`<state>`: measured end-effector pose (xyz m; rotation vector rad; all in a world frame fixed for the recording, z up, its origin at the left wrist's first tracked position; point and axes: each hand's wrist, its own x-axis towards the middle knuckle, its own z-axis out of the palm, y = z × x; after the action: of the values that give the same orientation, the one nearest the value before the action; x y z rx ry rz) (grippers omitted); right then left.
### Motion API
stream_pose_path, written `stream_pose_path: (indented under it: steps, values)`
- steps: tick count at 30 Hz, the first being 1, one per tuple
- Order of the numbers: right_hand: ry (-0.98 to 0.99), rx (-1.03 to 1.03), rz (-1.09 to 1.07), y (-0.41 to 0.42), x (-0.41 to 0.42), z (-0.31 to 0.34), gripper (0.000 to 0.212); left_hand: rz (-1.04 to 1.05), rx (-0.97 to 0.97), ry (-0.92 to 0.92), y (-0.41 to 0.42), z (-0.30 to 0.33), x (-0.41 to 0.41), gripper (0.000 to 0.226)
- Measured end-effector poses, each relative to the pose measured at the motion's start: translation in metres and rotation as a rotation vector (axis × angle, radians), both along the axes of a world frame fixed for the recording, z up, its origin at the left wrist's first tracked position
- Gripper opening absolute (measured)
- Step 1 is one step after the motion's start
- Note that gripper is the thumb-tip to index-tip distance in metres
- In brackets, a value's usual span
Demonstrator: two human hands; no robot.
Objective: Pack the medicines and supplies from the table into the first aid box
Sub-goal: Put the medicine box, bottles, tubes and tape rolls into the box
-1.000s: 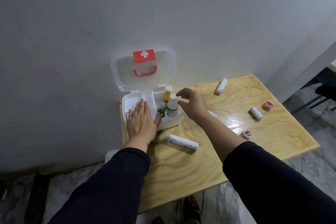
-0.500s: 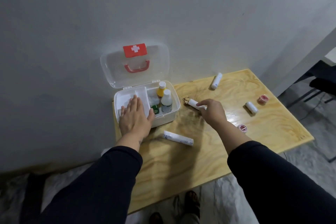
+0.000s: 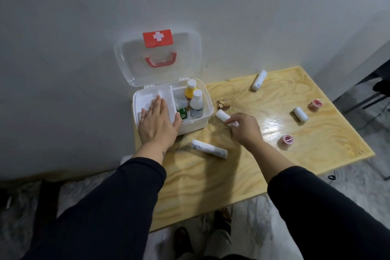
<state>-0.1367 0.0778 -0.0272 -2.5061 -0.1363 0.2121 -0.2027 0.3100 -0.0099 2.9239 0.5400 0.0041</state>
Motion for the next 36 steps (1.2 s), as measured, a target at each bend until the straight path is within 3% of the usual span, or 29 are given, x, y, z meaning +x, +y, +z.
stream_pose_path:
  steps: [8, 12, 18, 24, 27, 32, 36]
  values:
    - [-0.028, -0.057, 0.265, 0.017, -0.047, 0.000, 0.018, -0.013, -0.022, 0.019, 0.000, 0.003, -0.001, 0.070]
    - [-0.070, -0.192, 0.369, 0.029, -0.050, -0.002, 0.038, -0.012, -0.013, 0.031, 0.000, 0.002, 0.000, 0.071]
    - [-0.116, -0.313, 0.404, 0.051, -0.056, -0.001, 0.030, -0.020, -0.011, 0.056, 0.001, 0.003, 0.000, 0.071]
    - [-0.088, -0.356, 0.357, 0.058, -0.067, -0.006, 0.047, -0.035, -0.035, 0.091, 0.002, 0.007, 0.000, 0.070]
    - [-0.009, -0.260, 0.315, 0.048, -0.064, 0.000, 0.047, -0.043, -0.040, 0.111, 0.001, 0.010, -0.001, 0.070]
    - [0.067, 0.143, 0.137, 0.027, -0.055, 0.044, 0.049, -0.048, -0.043, 0.123, 0.000, 0.014, -0.002, 0.069]
    - [0.085, 0.412, 0.104, 0.025, -0.045, 0.091, 0.035, -0.056, -0.060, 0.124, 0.000, 0.016, -0.004, 0.069]
